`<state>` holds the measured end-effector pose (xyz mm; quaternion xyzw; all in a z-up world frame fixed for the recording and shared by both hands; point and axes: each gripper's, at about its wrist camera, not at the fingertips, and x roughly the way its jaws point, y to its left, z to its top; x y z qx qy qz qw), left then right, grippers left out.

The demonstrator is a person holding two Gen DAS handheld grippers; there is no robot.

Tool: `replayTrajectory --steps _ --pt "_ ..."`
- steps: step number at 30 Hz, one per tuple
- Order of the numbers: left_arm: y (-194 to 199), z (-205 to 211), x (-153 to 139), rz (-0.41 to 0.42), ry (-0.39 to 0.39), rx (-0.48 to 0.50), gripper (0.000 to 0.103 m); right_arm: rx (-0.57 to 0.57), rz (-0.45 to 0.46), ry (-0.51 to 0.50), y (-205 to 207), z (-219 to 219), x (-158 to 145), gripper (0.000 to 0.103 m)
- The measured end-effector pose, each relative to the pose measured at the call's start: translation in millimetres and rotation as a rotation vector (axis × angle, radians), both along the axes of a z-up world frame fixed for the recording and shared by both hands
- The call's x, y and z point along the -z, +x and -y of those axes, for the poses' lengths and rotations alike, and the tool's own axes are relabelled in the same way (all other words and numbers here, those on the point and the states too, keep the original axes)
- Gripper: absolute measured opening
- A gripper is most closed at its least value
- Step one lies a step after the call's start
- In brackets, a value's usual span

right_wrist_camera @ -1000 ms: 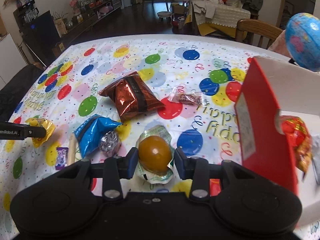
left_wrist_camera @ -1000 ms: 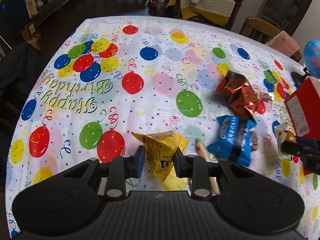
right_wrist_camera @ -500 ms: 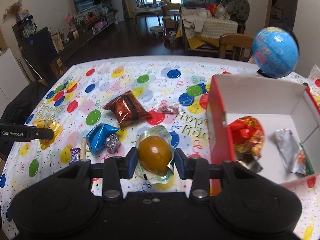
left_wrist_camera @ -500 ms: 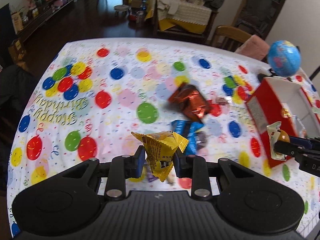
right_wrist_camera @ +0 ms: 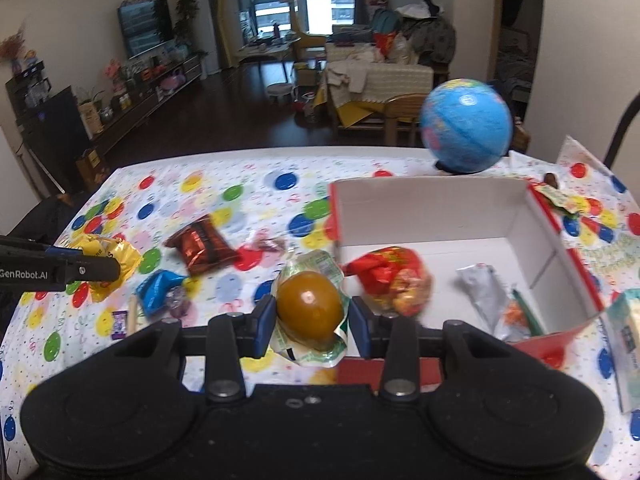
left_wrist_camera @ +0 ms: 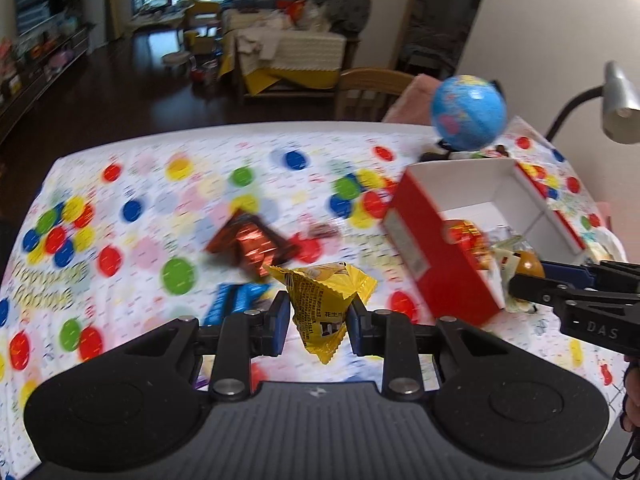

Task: Organize snacks
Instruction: 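Carry the M&M bag and jelly cup into the shoebox and open both tools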

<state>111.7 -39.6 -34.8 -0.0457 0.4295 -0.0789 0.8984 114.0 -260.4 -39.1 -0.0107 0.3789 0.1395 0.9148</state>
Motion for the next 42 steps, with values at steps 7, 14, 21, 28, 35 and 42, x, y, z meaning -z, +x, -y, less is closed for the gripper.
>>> replayTrajectory --steps 7,14,21,28,35,42 --pt "10.8 56.2 -9.8 0.023 0.0 0.066 0.029 0.052 0.02 -0.006 3.3 41.1 -6.2 0.038" --pt "22.8 103.4 -10.0 0.016 0.008 0.114 0.029 0.1 0.032 -0.03 14.3 80.3 -3.8 0.038" --pt "41.5 146.4 -1.5 -0.006 0.023 0.161 0.029 0.155 0.023 -0.063 31.8 120.2 6.5 0.038" --pt "63.4 185.2 13.8 -0.03 0.063 0.199 0.029 0.215 -0.009 -0.061 51.9 149.1 24.5 0.038" --pt "84.3 216.6 28.2 -0.055 0.09 0.242 0.029 0.224 -0.043 -0.054 72.8 166.2 40.8 0.039" --pt "105.0 242.9 47.6 -0.096 0.114 0.28 0.029 0.22 -0.079 -0.049 91.5 174.7 53.5 0.039"
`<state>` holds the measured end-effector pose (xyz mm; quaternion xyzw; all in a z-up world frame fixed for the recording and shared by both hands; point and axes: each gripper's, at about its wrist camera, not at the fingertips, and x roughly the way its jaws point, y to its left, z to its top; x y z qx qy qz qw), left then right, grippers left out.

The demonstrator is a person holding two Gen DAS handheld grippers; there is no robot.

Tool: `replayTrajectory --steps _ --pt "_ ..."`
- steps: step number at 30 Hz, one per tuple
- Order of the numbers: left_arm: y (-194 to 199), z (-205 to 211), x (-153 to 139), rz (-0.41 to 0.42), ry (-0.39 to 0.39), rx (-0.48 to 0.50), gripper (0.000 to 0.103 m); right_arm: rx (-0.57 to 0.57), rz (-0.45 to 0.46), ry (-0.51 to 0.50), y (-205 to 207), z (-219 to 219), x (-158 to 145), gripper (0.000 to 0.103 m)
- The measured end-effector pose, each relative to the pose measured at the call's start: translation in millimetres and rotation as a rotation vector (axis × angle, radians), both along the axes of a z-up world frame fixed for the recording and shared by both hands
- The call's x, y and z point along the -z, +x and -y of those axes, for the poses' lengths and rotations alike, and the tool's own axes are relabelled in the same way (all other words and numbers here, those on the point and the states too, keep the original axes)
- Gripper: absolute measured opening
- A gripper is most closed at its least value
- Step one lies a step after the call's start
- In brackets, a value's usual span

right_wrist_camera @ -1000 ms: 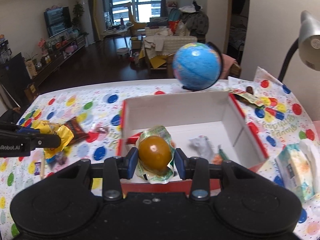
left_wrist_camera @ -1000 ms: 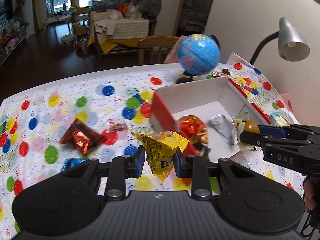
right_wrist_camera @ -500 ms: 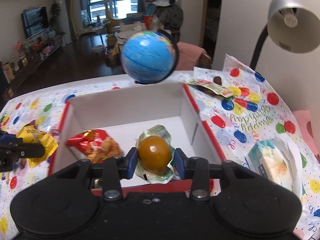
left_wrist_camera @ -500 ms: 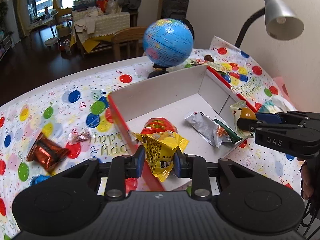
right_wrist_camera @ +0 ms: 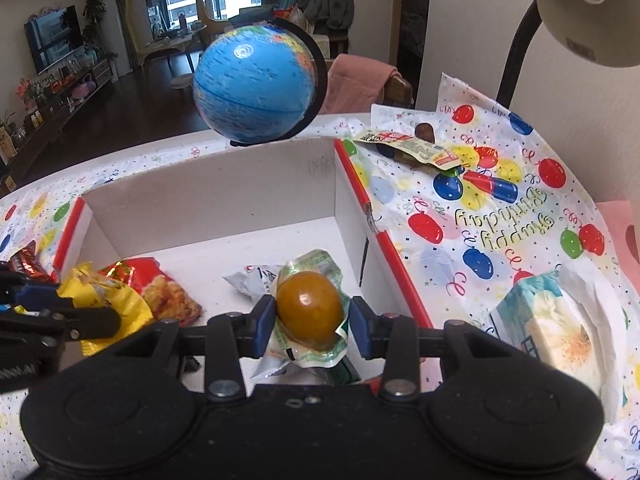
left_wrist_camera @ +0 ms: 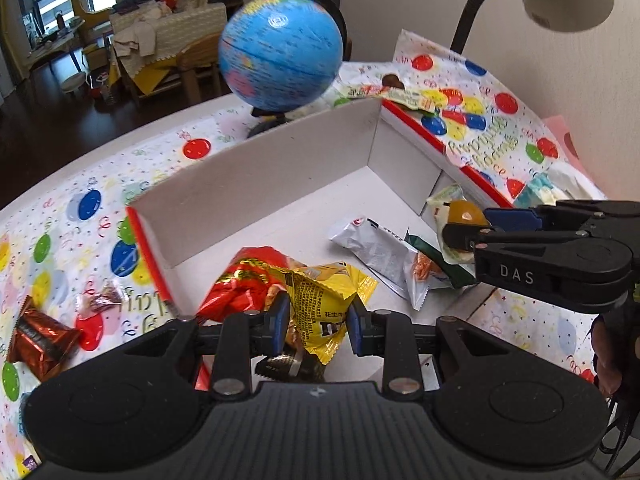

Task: Organize snacks
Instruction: 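Carry the M&M bag and jelly cup into the shoebox and open both tools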

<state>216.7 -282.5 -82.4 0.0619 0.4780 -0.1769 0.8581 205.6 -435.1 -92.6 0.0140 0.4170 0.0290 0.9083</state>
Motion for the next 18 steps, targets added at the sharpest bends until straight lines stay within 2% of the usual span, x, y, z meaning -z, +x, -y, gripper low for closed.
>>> replayTrajectory --steps 8,18 --pt "13.4 22.0 21.0 -0.03 0.051 0.048 0.029 -0.008 -0.038 0.009 13.2 2.1 14.0 0.039" --pt "20.7 29.9 39.1 -0.096 0.083 0.076 0.029 -0.011 -0.077 0.023 17.0 -2.8 24.2 0.043"
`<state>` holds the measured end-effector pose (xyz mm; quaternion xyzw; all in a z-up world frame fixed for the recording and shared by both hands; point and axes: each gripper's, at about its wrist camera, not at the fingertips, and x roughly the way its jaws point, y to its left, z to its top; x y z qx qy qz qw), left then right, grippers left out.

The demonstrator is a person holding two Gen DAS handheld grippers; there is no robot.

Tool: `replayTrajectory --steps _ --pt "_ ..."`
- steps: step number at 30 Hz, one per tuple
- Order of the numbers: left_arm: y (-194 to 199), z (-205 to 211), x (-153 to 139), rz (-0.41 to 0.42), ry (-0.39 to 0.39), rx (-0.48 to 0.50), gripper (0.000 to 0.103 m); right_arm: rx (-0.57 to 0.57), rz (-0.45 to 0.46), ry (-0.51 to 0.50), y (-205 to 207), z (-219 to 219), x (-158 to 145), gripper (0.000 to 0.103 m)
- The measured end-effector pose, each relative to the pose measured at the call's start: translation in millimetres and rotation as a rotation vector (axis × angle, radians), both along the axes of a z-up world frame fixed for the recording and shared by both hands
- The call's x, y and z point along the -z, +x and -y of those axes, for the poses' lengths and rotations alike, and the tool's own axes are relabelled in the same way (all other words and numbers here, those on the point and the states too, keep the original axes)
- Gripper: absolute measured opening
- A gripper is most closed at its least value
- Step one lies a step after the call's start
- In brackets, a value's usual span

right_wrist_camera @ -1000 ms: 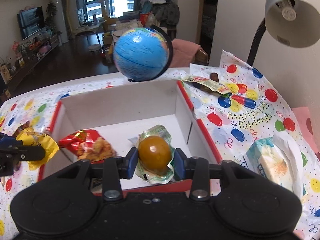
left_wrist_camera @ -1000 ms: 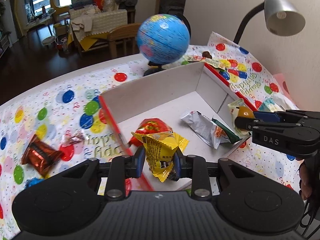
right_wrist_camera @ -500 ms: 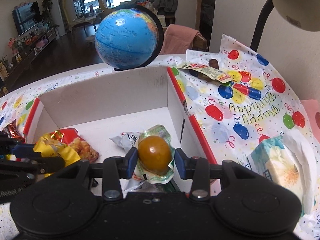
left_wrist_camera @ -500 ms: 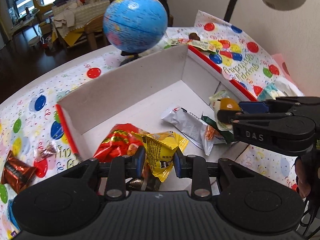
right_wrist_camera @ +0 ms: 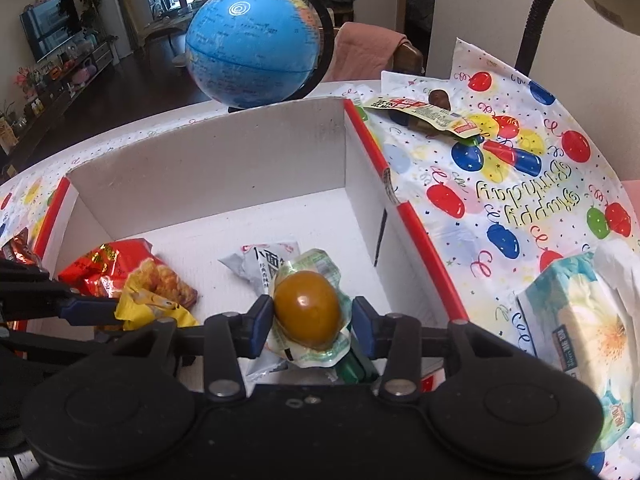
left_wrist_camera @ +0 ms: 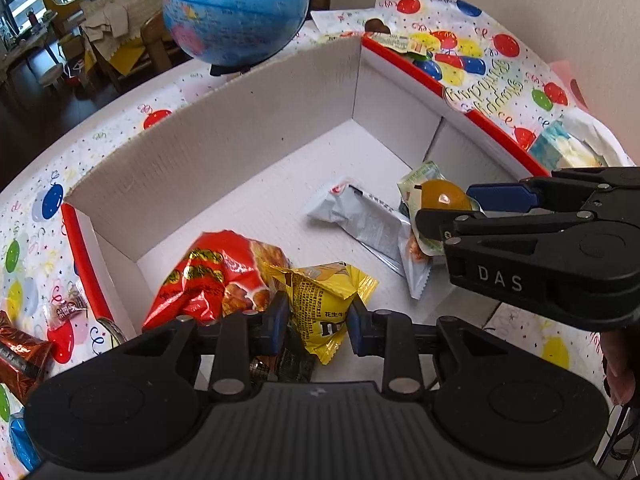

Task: Organize snacks
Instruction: 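Carry the M&M bag and jelly cup into the shoebox and open both tools, then move both tools back over the remaining snacks on the tablecloth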

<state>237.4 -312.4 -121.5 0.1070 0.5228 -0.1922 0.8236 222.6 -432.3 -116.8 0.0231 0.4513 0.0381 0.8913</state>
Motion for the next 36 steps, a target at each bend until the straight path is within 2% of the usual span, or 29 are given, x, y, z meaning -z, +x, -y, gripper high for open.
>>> replayTrajectory --steps 2,3,4,6,10,14,16,21,36 --pt "-1.3 -0.8 -0.5 -0.002 -0.001 0.001 0.031 0.001 -0.003 0.001 -0.3 -0.5 -0.1 0.045" --pt "-1.6 -1.6 -0.9 -0.005 -0.004 -0.001 0.035 0.004 -0.004 0.002 -0.4 -0.4 -0.2 0.046" --pt "-2.0 -2.7 -1.7 -0.006 -0.011 -0.005 0.047 0.004 -0.005 0.003 -1.0 -0.4 -0.1 0.047" --pt "-4.4 -5.5 -5.8 0.005 -0.033 -0.007 0.058 0.005 -0.009 0.003 -2.8 -0.3 0.1 0.048" --pt "-9.8 -7.7 -14.1 0.026 -0.043 -0.009 0.058 0.008 0.012 0.022 -9.6 1.1 -6.2 0.053" --pt "-14.9 -17.3 -22.6 0.043 -0.063 -0.033 0.058 0.001 0.044 0.026 -18.2 1.6 -17.4 0.065" --pt "-17.4 -22.6 -27.5 0.055 -0.07 -0.045 0.059 -0.002 0.057 0.027 -22.8 1.8 -22.8 0.065" --pt "-25.9 -36.1 -42.0 0.088 -0.089 -0.07 0.061 -0.01 0.088 0.034 -34.8 0.1 -36.9 0.076" --pt "-62.7 -88.6 -81.0 0.182 -0.146 -0.113 0.063 -0.035 0.167 0.065 -84.4 -28.9 -74.3 0.087"
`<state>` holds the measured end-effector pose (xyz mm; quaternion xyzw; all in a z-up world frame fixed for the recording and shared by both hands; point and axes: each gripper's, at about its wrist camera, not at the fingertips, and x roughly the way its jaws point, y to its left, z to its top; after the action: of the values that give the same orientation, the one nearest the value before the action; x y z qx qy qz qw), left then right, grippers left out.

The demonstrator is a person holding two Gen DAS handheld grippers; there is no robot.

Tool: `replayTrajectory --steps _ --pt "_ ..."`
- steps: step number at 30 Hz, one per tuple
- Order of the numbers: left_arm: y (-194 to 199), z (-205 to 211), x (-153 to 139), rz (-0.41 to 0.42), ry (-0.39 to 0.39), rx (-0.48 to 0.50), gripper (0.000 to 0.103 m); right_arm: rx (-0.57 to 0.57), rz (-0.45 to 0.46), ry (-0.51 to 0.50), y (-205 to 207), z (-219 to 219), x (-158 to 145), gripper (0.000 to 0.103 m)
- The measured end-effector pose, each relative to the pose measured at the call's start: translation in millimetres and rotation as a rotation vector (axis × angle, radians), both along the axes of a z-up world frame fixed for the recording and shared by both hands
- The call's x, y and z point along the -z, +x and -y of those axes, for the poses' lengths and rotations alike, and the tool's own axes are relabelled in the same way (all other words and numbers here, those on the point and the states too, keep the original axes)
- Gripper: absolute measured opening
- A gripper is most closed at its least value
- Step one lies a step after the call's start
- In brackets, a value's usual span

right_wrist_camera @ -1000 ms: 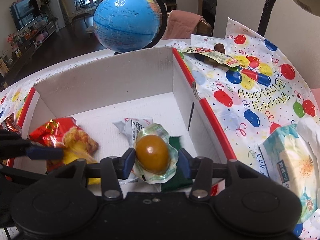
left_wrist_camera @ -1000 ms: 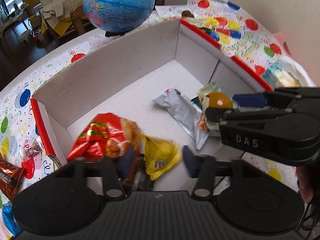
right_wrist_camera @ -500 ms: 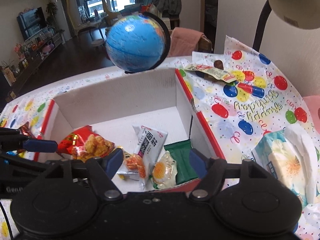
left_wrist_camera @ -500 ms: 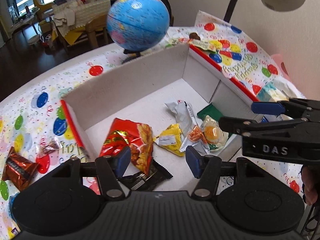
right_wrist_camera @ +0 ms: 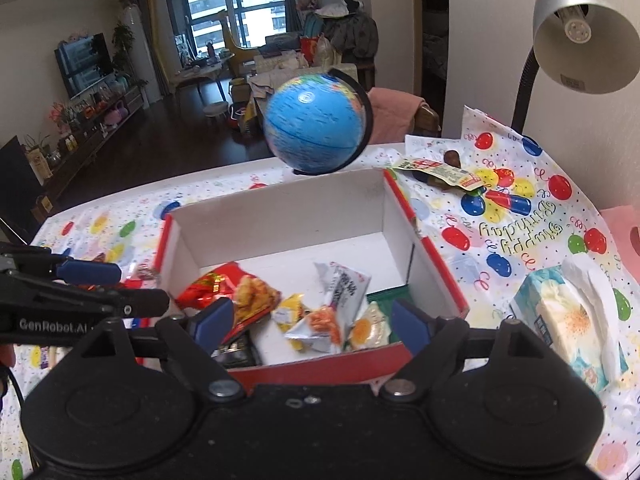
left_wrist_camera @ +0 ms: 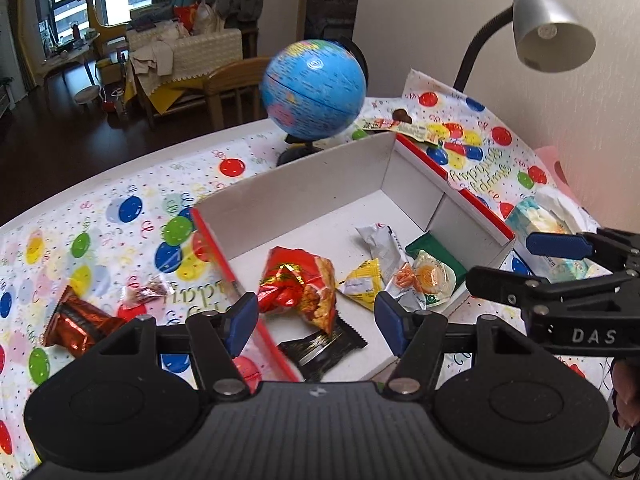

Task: Organize snacks
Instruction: 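Move both tools back over the remaining snacks on the tablecloth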

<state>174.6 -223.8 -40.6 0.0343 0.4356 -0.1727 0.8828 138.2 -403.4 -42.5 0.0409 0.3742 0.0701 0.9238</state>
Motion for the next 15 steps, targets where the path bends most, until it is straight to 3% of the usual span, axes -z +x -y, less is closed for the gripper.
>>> replayTrajectory --steps 15 --pt "-30.3 -80.1 -18.9 0.054 -0.037 -0.059 0.068 -0.041 0.029 0.041 -29.3 -64.7 -16.0 0.092"
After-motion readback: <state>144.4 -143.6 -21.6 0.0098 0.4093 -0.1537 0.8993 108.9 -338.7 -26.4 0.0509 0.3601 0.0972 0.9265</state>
